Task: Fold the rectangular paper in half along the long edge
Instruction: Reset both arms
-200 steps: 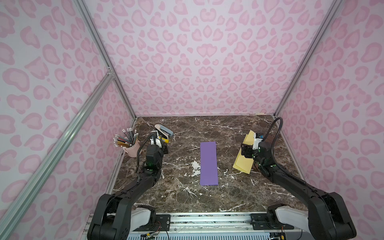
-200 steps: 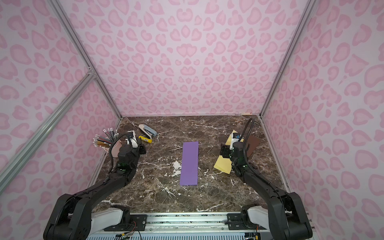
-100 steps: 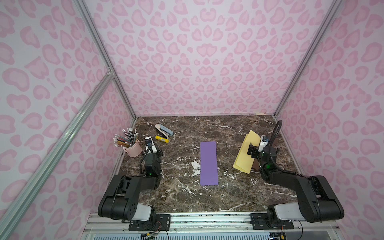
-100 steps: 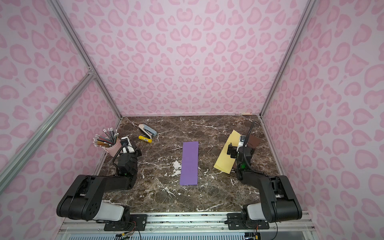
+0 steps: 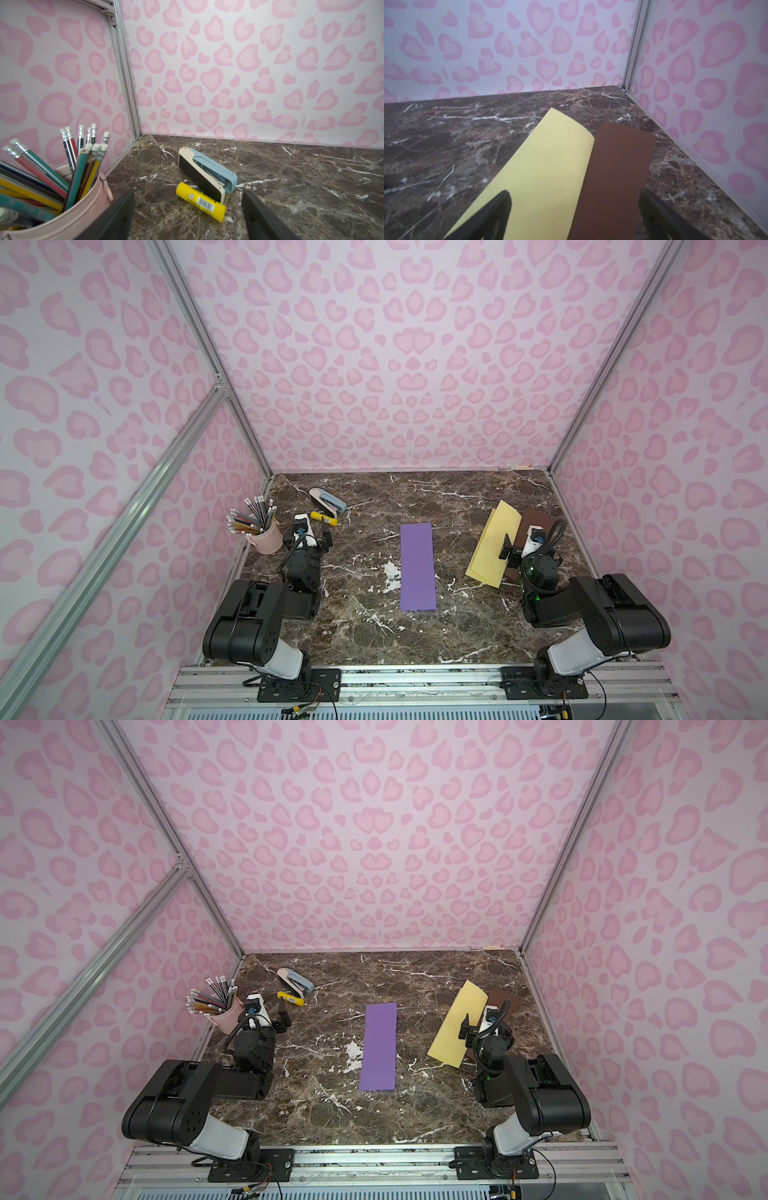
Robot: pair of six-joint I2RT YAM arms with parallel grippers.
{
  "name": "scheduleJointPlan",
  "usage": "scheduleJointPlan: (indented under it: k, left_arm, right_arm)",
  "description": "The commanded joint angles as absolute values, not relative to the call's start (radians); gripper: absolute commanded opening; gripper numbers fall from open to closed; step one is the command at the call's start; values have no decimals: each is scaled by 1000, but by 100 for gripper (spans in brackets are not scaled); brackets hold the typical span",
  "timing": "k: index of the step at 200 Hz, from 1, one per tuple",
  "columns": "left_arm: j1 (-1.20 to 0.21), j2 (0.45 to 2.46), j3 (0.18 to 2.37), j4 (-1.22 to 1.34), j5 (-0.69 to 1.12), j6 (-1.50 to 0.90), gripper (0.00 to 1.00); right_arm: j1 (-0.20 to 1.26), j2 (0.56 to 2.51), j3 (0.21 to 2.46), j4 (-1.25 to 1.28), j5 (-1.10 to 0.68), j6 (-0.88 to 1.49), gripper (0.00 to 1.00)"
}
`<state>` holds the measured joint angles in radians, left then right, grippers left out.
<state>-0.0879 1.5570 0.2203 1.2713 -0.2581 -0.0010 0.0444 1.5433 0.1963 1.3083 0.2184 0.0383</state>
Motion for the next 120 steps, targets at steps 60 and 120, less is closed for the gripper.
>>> scheduleJointPlan:
  k: [60,120]
  left_arm:
    - [-89,1554,220,1316,-239,10,96]
    - [-89,1554,221,1316,-240,11,96]
  right_arm:
    - [48,1535,212,1292,270,63,100]
    - [48,1537,212,1297,270,61,100]
